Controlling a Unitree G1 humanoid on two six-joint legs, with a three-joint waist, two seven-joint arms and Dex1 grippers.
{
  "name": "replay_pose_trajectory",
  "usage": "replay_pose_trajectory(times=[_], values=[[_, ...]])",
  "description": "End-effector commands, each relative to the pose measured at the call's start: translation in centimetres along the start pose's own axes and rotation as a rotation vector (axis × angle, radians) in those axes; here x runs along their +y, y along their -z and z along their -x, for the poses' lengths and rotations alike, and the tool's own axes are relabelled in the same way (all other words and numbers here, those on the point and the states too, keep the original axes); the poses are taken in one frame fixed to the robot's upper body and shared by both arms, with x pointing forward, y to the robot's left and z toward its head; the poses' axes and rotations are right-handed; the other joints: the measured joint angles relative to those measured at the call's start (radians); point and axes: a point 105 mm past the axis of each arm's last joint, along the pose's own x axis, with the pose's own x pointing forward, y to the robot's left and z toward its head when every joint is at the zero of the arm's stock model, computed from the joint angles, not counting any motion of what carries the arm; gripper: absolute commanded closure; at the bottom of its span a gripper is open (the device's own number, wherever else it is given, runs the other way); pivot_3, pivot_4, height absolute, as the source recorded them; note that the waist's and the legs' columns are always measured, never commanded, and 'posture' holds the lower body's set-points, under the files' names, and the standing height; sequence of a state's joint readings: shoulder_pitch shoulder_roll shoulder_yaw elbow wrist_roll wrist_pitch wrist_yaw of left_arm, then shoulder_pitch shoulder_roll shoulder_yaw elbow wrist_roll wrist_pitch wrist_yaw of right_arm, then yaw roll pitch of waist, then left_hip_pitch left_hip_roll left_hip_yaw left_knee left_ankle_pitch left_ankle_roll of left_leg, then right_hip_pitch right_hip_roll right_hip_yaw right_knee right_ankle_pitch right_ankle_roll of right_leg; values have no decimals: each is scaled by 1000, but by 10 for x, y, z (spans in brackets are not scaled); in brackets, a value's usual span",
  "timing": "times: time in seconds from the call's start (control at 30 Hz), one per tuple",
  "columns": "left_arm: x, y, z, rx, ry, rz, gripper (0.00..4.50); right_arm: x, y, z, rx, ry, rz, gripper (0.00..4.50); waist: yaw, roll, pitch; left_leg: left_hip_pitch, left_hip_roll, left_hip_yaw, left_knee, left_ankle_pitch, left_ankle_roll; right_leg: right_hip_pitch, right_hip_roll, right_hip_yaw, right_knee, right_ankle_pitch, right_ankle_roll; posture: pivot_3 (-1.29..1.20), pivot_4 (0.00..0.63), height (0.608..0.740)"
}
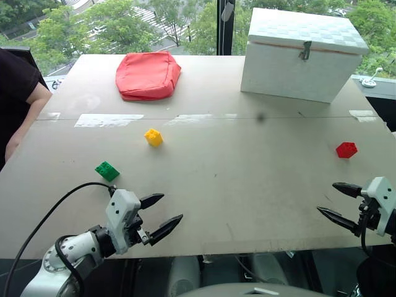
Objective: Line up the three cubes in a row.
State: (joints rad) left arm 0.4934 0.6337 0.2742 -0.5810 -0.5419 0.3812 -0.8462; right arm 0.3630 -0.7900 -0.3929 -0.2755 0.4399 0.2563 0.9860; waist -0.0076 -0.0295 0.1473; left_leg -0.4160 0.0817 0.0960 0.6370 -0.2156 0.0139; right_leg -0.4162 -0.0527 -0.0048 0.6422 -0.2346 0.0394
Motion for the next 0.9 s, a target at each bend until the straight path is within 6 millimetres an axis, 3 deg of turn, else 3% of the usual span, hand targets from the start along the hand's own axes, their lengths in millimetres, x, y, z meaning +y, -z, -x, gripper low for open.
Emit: replay_pose_trajectory(times=[0.03,0.1,0.2,0.3,0.43,0.6,0.9], values=[[2,-21,-4,-77,-7,-22,0,-5,-20,-7,-85,67,13,25,0,0,0,0,0,0,0,0,0,0,0,0,0,0,0,0,150,740],[5,-46,-13,-177,-12,21,0,-15,-38,-17,-122,192,-45,25,-1,0,1,1,0,-2,1,0,0,0,0,0,0,0,1,0,150,740],[1,-66,-21,-234,20,42,0,-35,-49,-19,-73,359,-31,25,-1,3,2,0,1,-5,4,-2,-4,0,0,-1,1,0,1,0,150,740],[-15,-85,-32,-241,139,-25,0,-62,-58,-18,-10,446,-93,25,-3,2,2,1,0,-3,8,-2,-3,2,0,0,1,0,1,0,150,740],[-33,-95,-41,-193,282,-173,0,-97,-65,-12,103,559,-178,25,-2,2,2,-1,-3,0,8,0,2,2,0,2,1,3,-3,0,150,740],[-48,-113,-53,-228,393,-231,0,-131,-72,-15,199,628,-268,25,-1,2,2,-3,-4,-1,3,-1,2,2,3,2,0,3,-4,0,150,740],[-62,-117,-56,-226,463,-251,0,-164,-63,-29,309,679,-390,25,-5,2,2,-4,-4,-2,2,-1,2,0,4,4,0,3,0,0,150,740]])
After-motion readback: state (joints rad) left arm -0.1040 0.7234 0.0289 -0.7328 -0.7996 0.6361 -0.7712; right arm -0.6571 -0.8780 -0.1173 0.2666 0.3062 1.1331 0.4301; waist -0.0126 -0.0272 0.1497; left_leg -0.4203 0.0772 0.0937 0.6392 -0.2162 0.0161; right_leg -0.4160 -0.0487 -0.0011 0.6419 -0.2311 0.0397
